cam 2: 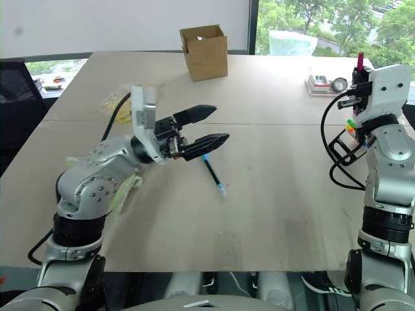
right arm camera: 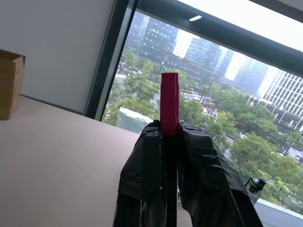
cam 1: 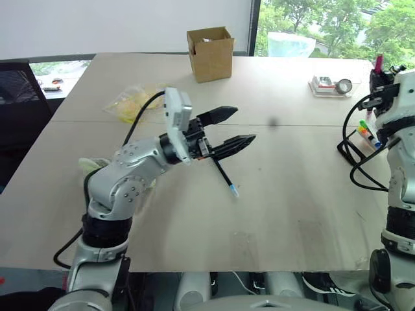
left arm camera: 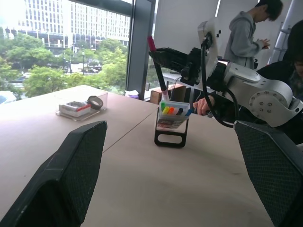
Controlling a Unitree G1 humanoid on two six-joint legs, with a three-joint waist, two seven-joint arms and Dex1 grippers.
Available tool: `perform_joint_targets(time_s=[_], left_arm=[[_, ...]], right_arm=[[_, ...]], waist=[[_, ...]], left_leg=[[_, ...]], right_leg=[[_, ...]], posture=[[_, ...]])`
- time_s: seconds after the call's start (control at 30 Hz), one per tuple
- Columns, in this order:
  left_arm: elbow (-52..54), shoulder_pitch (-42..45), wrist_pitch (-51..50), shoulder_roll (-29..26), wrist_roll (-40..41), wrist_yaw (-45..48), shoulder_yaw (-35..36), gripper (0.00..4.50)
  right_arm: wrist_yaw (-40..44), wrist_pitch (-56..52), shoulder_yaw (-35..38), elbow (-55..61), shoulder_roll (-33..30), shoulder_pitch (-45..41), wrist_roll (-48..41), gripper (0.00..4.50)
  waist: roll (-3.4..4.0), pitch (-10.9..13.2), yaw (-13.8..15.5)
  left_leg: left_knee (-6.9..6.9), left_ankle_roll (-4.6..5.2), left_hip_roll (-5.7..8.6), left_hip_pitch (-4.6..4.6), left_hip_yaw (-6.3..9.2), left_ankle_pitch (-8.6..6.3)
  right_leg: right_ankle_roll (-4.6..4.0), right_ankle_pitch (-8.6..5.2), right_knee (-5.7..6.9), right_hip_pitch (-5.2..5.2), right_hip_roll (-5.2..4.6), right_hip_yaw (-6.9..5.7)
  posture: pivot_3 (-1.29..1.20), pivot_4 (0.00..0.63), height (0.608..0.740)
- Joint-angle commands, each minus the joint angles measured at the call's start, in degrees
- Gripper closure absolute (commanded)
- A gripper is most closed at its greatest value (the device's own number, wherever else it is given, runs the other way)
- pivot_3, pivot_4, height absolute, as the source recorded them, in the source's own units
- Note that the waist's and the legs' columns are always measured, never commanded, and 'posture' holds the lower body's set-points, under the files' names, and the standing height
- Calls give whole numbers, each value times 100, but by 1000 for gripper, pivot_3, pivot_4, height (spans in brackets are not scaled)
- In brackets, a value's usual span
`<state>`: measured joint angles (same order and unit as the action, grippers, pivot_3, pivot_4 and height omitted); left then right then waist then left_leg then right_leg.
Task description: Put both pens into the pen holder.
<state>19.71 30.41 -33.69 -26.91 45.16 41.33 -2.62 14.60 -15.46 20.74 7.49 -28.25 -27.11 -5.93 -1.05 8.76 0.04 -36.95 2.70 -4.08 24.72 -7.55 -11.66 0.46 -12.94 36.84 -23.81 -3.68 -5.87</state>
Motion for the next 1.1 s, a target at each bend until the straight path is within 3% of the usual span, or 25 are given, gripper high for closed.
perform_joint_targets(time_s=[0.03, 0.4, 0.7, 0.83, 1.0, 1.03, 1.1], left_arm=[[51, 261, -93, 236, -65, -132, -142, 0], [-258, 520, -48, 257, -505, 688, -551, 0], [166, 505, -380, 280, -349, 429, -397, 0], [374, 453, -554, 261, -255, 271, -291, 0], [373, 348, -615, 243, -251, 170, -205, 0], [380, 300, -612, 228, -258, 143, -180, 0], [410, 180, -590, 200, -305, 62, -114, 0]], right_arm=[[-117, 68, 213, 268, -158, 93, -24, 4440], [-129, 807, -55, -278, -244, 402, 215, 4440], [-96, 1405, -220, -864, -308, 441, 326, 4440], [-29, 1666, -278, -997, -419, 487, 440, 2790], [-48, 1646, -146, -684, -523, 642, 443, 342], [-64, 1570, -103, -514, -540, 652, 413, 81], [-27, 1251, -60, -100, -558, 609, 253, 81]], waist=[[0, 0, -9], [0, 0, -77], [0, 0, -64], [0, 0, -65], [0, 0, -63], [0, 0, -63], [1, 1, -64]], left_leg=[[-1, 0, 0, 0, -1, 0], [-1, 1, -3, -9, -6, 0], [-4, 1, -2, -7, -6, 0], [-4, 1, -3, -8, -5, 0], [-4, 1, -3, -8, -5, 0], [-5, 1, -3, -8, -5, 0], [-6, 0, -3, -8, -5, 0]], right_leg=[[1, 0, 0, 0, 0, 1], [13, -7, 6, -1, 6, 12], [14, -7, 5, 0, 3, 14], [14, -8, 6, 0, 4, 14], [14, -8, 6, 0, 4, 14], [14, -8, 6, 1, 4, 15], [14, -7, 6, 0, 4, 15]], posture=[[0, 150, 740], [0, 150, 740], [0, 150, 740], [0, 150, 740], [0, 150, 740], [0, 150, 740], [0, 150, 740]])
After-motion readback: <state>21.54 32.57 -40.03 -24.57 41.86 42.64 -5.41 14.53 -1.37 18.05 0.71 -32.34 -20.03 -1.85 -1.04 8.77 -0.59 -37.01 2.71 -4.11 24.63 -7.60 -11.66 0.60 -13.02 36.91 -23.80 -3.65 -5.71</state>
